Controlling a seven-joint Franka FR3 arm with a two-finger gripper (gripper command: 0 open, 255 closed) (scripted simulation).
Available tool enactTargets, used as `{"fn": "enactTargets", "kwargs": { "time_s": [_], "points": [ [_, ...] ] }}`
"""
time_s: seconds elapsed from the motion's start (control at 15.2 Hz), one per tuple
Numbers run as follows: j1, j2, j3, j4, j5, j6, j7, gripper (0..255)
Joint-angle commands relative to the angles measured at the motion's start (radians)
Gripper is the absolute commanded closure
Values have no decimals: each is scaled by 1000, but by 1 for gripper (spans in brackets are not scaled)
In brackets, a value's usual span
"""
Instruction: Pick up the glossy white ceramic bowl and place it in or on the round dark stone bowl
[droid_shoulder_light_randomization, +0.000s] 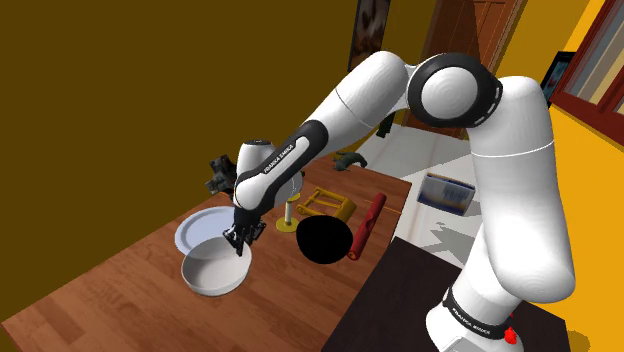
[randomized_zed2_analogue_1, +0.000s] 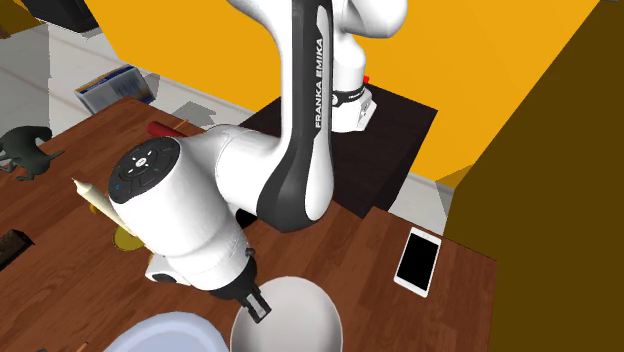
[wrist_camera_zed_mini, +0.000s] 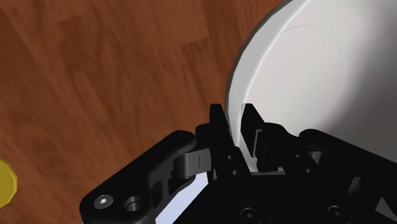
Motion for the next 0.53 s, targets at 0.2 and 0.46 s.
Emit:
{"fn": "enactTargets", "kwargs": {
  "time_s": [0.2, 0.46],
  "points": [
    [-2, -55, 0, -3, -1, -51, 9, 255],
    [-3, -95, 0, -2, -2, -92, 16, 255]
  ]
}}
